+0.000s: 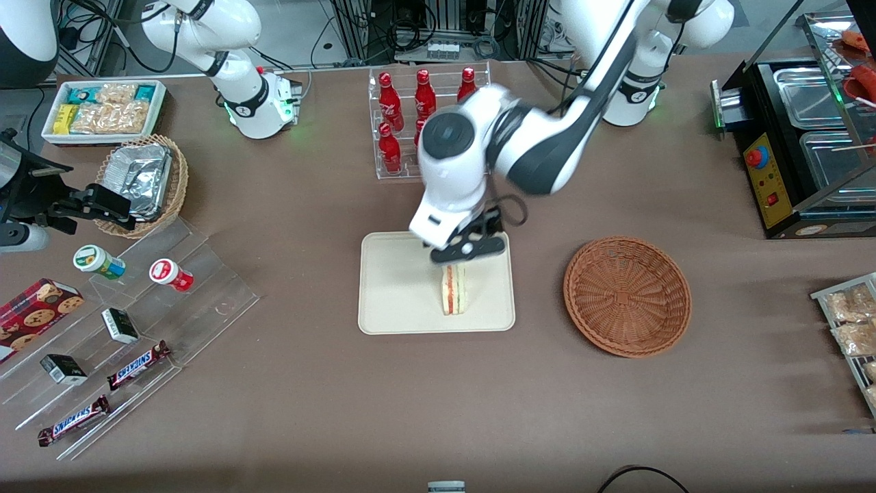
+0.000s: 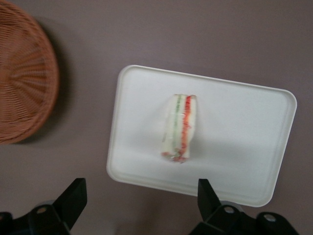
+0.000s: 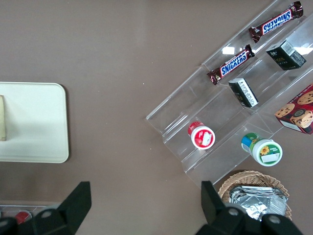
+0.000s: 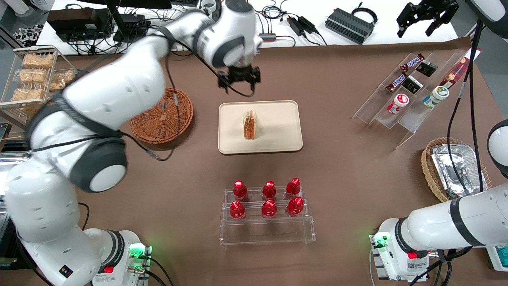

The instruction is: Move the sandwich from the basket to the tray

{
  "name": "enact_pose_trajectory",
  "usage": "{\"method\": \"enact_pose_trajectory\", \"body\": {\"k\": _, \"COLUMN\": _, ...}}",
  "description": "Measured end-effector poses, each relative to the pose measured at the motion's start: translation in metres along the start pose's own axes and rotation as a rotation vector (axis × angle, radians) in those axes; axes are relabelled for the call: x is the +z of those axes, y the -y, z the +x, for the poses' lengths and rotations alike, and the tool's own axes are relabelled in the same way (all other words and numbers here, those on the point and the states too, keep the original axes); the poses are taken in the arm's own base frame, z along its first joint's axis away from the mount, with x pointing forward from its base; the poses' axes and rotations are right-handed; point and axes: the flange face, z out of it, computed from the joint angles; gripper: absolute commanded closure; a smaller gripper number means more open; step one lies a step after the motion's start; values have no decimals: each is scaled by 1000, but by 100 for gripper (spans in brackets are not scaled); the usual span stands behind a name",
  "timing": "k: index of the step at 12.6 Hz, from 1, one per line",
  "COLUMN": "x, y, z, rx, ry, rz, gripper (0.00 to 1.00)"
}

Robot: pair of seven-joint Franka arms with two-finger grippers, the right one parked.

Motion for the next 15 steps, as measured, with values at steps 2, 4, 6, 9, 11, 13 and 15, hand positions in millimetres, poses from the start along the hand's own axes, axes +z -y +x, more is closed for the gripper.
{"method": "enact_pose_trajectory", "body": {"k": 2, "x": -43, "y": 51, "z": 21, "rx": -73, "ry": 1, "rz": 33, "gripper": 0}}
{"method": "enact_pose_trajectory", "body": {"k": 4, "x": -78, "y": 107, "z": 47, "rx": -125, "ry": -4, "rz": 54, "gripper": 0}}
{"method": "enact_pose_trajectory", "body": {"k": 6, "x": -97, "y": 161, "z": 65, "rx": -127, "ry": 27, "rz": 92, "gripper": 0}}
{"method": "enact_pose_trajectory", "body": {"k": 9, "x": -98, "y": 234, "z": 96, "rx": -101, "ry": 93, "rz": 124, "gripper": 0}}
{"method": "enact_pose_trajectory", "body": {"k": 11, "x": -104, "y": 288, "z": 119, "rx": -77, "ry": 109, "rz": 107, "gripper": 0}}
{"method": "enact_pose_trajectory", "body": {"k": 13, "x": -119, "y": 348, "z": 131, "rx": -13, "ry": 129, "rz": 62, "gripper": 0}}
{"method": "enact_pose_trajectory", "body": {"k": 15, "x": -141, "y": 394, "z": 127, "rx": 51, "ry": 150, "rz": -34, "gripper": 0}}
